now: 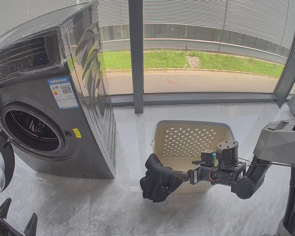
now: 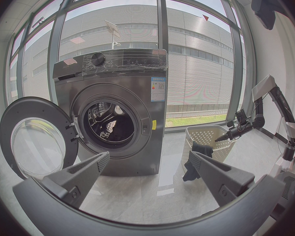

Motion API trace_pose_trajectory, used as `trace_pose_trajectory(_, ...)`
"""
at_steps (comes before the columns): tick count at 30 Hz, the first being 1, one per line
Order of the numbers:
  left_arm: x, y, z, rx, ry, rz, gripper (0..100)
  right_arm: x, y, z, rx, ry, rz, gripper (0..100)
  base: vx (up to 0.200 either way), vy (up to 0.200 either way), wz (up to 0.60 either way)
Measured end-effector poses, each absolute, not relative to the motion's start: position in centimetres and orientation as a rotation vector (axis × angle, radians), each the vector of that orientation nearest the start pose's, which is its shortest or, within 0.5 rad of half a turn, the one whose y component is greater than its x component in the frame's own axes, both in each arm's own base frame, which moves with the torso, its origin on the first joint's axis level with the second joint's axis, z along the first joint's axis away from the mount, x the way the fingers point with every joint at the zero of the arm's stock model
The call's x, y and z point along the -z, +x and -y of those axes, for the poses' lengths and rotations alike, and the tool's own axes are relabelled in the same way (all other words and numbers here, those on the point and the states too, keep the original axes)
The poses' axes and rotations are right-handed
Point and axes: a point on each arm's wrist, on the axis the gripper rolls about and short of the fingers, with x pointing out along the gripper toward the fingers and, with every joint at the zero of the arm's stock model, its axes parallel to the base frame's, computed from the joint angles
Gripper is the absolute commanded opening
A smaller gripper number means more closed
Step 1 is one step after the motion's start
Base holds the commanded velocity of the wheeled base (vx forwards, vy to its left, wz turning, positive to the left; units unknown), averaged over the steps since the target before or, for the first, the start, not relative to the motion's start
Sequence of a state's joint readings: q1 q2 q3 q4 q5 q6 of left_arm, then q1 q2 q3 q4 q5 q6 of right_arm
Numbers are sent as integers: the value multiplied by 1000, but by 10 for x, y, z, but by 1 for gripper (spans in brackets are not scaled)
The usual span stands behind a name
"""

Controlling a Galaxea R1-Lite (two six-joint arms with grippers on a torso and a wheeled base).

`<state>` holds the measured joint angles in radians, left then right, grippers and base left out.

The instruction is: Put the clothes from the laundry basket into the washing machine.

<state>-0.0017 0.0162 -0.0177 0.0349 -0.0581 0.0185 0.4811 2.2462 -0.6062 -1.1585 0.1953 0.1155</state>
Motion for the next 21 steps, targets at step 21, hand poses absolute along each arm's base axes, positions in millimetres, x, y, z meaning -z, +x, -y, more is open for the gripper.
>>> trace_pose_trajectory(21,-77,-23,1,60,18,-33,100,27,330,-176,-596,30,-528,100,0,0,0)
